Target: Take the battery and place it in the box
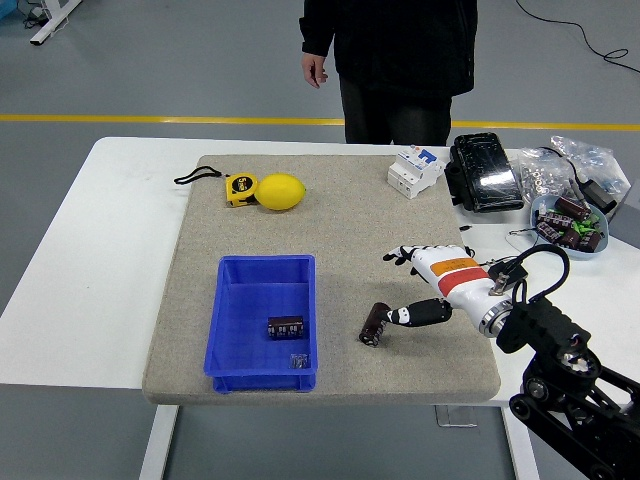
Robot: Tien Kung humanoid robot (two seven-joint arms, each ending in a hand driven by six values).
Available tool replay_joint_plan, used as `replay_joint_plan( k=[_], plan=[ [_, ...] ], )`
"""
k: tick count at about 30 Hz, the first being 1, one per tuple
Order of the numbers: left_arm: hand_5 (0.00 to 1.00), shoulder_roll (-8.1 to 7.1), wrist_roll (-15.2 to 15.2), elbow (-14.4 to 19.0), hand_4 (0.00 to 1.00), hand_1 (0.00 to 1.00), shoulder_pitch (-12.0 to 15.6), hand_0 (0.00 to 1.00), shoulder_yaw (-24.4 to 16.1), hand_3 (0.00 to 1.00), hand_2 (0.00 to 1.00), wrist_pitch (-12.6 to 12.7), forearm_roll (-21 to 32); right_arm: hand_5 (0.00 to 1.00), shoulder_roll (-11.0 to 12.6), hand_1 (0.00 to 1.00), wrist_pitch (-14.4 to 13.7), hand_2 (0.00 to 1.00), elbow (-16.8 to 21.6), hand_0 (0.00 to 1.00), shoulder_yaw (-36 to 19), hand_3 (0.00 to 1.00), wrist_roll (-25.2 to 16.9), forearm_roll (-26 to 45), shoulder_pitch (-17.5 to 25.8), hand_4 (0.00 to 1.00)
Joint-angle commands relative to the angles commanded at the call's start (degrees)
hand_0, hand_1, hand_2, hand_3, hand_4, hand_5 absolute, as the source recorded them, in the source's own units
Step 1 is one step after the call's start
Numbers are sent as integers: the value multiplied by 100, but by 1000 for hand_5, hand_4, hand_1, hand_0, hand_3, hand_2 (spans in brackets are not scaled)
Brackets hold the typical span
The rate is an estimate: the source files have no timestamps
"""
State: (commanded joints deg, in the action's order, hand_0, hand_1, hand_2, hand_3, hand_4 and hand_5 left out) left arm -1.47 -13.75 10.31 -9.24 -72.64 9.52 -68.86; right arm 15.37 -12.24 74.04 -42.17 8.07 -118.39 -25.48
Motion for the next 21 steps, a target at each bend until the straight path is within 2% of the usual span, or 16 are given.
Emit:
replay_joint_plan(
  k=[3,15,21],
  plan=[
    [552,10,-6,0,635,677,39,723,10,588,681,-6,2,516,-94,603,-96,748,1,504,-23,830,20,-83,142,998],
    [552,22,-10,0,633,677,128,722,19,586,677,-17,20,529,-269,620,-102,758,129,529,-8,846,114,-148,459,998],
    [553,13,-16,0,632,676,133,721,53,586,676,-29,19,531,-444,620,-149,762,7,531,-64,848,108,-179,557,998]
  ],
)
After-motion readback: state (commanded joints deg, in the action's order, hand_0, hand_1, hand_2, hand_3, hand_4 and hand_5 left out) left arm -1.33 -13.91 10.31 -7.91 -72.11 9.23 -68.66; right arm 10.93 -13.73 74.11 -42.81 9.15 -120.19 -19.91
